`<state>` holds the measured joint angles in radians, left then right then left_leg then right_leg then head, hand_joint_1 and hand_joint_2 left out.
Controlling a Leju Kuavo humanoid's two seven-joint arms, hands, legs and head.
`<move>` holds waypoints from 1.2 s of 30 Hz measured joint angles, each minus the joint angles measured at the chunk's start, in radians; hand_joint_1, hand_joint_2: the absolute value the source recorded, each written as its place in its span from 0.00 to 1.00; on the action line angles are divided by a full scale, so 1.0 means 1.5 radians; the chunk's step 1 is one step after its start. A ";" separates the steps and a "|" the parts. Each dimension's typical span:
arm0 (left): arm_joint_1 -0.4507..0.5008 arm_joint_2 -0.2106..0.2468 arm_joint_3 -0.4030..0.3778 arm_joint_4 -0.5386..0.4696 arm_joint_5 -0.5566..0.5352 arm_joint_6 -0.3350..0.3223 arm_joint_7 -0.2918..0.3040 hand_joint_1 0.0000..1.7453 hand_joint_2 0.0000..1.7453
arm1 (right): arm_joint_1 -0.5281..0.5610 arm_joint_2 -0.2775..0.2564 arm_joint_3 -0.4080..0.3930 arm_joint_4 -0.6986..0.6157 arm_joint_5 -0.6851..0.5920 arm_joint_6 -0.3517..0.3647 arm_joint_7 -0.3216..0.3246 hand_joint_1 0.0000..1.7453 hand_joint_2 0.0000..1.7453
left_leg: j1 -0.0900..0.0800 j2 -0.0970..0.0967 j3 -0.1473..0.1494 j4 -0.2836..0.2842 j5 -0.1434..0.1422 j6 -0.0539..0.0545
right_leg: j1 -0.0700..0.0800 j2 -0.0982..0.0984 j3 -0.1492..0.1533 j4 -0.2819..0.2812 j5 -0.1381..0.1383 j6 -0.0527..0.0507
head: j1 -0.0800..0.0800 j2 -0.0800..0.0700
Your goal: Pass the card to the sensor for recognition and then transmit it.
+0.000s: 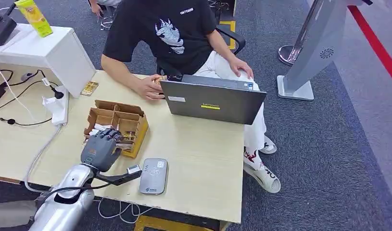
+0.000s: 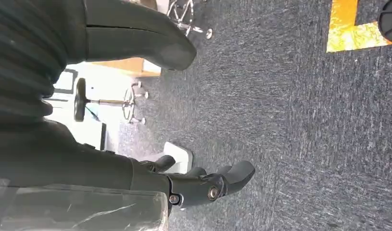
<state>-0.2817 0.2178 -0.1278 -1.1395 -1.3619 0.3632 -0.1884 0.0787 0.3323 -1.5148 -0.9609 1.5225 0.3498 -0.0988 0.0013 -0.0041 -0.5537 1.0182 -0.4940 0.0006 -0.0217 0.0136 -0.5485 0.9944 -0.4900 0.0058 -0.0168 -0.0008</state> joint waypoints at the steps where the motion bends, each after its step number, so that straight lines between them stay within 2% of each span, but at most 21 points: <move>1: 0.000 0.000 0.000 0.000 0.000 0.000 0.000 1.00 1.00 | 0.000 0.000 0.000 0.000 0.000 0.000 0.000 0.00 1.00 | 0.000 0.000 0.000 0.000 0.000 0.000 | 0.000 0.000 0.000 0.000 0.000 0.000 | 0.000 0.000; 7: 0.000 -0.001 0.000 0.000 0.010 0.003 -0.003 1.00 1.00 | 0.000 0.000 0.000 0.000 0.000 0.000 0.000 0.00 1.00 | 0.000 0.000 0.000 0.000 0.000 0.000 | 0.000 0.000 0.000 0.000 0.000 0.000 | 0.000 0.000; 9: 0.001 -0.005 0.000 -0.005 0.022 0.024 -0.010 1.00 1.00 | 0.000 0.000 -0.001 -0.001 0.000 0.000 0.000 0.00 1.00 | 0.000 0.000 0.000 0.000 0.000 0.000 | 0.000 0.000 0.000 0.000 0.000 0.000 | 0.000 0.000; 14: 0.004 -0.027 0.000 -0.089 0.026 0.011 0.000 1.00 1.00 | -0.001 0.001 -0.003 -0.010 0.000 0.000 0.000 0.00 1.00 | 0.000 -0.001 0.000 0.000 0.000 0.000 | 0.000 0.000 0.000 0.000 0.000 0.000 | 0.000 0.000; 23: 0.005 -0.043 0.000 -0.153 0.047 0.017 -0.013 1.00 1.00 | 0.000 0.001 -0.006 -0.015 0.000 0.000 0.001 0.00 1.00 | 0.000 0.000 0.000 0.000 0.000 0.000 | 0.000 0.000 0.000 0.000 0.000 0.000 | 0.000 0.000; 31: -0.024 -0.069 0.000 -0.318 0.053 -0.041 0.010 1.00 1.00 | -0.001 0.001 -0.007 -0.015 0.000 0.000 0.008 0.00 1.00 | 0.000 0.000 0.000 0.000 0.000 0.000 | 0.000 0.001 0.000 0.000 0.000 0.000 | 0.000 0.000; 36: -0.028 -0.068 0.000 -0.334 0.054 -0.039 0.014 1.00 1.00 | -0.001 0.001 -0.007 -0.015 0.000 0.000 0.008 0.00 1.00 | 0.000 0.000 0.000 0.000 0.000 0.000 | 0.000 0.000 0.000 0.000 0.000 0.000 | 0.000 0.000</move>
<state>-0.3238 0.1160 -0.1282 -1.6411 -1.2814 0.3048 -0.1671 0.0768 0.3330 -1.5248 -0.9838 1.5225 0.3498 -0.0870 0.0012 -0.0039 -0.5537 1.0182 -0.4939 0.0006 -0.0217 0.0140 -0.5490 0.9943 -0.4898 0.0058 -0.0168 -0.0008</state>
